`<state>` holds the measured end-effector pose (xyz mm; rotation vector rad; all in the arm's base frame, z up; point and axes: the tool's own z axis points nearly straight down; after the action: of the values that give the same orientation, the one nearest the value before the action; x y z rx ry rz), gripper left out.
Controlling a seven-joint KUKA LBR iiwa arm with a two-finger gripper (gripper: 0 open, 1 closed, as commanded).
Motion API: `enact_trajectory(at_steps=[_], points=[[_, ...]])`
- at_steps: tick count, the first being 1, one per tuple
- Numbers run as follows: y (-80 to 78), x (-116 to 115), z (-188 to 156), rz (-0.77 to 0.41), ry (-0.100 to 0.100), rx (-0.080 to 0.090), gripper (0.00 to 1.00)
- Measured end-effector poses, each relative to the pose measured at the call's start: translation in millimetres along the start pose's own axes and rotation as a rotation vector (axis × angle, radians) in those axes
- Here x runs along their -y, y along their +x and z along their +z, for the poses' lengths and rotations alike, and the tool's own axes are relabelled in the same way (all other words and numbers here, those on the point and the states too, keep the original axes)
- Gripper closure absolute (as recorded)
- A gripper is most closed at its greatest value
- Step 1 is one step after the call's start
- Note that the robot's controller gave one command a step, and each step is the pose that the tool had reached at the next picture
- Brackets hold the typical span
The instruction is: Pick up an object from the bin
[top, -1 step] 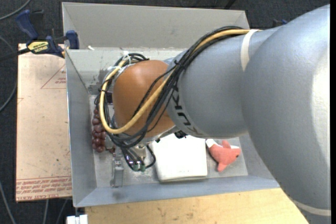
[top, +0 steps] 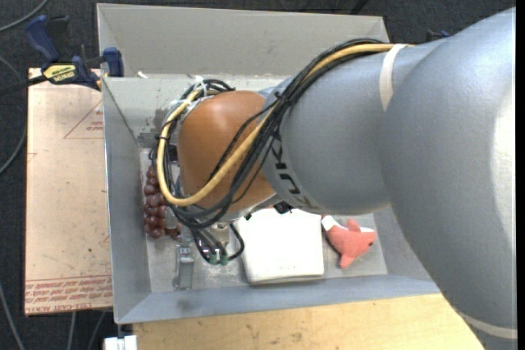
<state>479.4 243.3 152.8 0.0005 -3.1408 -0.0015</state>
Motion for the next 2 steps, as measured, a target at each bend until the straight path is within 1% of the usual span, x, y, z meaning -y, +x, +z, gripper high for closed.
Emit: enact_trajectory(at_steps=[1,2], points=[[-32.8,30.9,13.6,-0.039,-0.001,-0.003,0.0],[-53.4,-4.1,33.1,0.172,0.001,0.007,1.0]])
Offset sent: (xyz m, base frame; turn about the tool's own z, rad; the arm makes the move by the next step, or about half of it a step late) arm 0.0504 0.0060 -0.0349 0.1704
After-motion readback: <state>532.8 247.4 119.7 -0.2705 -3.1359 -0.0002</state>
